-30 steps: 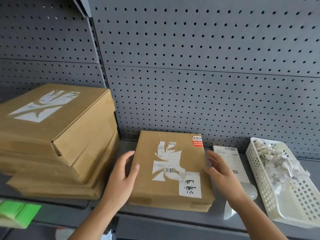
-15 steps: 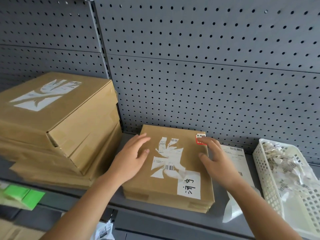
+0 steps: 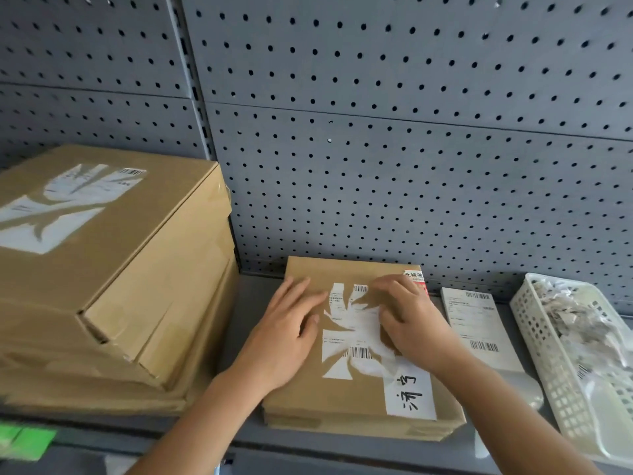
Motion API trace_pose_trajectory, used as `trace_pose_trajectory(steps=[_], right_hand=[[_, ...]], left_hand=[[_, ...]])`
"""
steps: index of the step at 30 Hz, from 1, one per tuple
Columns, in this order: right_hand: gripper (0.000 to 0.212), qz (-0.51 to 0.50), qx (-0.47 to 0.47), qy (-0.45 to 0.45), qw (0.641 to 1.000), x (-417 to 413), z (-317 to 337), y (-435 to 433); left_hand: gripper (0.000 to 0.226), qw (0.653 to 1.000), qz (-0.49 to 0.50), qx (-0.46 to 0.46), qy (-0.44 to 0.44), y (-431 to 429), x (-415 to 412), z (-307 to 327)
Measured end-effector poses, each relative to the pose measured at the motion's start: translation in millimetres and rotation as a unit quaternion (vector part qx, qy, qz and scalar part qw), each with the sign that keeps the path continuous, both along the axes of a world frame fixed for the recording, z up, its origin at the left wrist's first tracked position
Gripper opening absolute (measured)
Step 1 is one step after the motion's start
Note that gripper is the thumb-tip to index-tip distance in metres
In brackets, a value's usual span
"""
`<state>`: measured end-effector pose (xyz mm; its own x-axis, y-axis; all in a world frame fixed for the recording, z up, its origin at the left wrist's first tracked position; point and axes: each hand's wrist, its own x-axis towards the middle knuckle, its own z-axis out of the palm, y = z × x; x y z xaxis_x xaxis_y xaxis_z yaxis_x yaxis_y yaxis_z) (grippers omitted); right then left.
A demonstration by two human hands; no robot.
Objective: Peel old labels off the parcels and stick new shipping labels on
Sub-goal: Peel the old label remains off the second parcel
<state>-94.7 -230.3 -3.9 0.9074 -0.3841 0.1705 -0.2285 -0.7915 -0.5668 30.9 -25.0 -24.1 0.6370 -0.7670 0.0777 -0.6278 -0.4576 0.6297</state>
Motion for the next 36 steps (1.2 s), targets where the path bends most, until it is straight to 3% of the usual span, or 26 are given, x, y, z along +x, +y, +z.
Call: trace_pose_trajectory(steps=[7, 22, 28, 32, 36], right_hand=[[0.033, 0.0, -0.082, -0.053, 0.995, 25.3, -10.7, 8.6], [0.019, 0.029, -0.119, -0.019, 0.992, 69.3, -12.6, 12.2], [0.015, 0.022, -0.028, -0.045, 0.998, 66.0, -11.5, 9.2], [0.022, 0.042, -0.081, -0.043, 0.995, 66.4, -15.2, 11.0], [0.016, 0.039, -0.04, -0.062, 0.997, 64.2, -15.2, 7.9]], left_hand=[[0.041, 1.0, -0.006, 0.02, -0.004, 0.3, 0.4, 2.3], [0.036, 1.0, 0.002, 0.014, 0.006, 0.9, -1.4, 5.4], [0.035, 1.0, 0.004, 0.011, 0.01, 0.5, -0.1, 3.2], [0.035, 1.0, 0.006, 0.016, 0.015, 0.4, -0.8, 3.6], [0.035, 1.0, 0.005, 0.013, 0.014, 0.4, -0.6, 3.2]])
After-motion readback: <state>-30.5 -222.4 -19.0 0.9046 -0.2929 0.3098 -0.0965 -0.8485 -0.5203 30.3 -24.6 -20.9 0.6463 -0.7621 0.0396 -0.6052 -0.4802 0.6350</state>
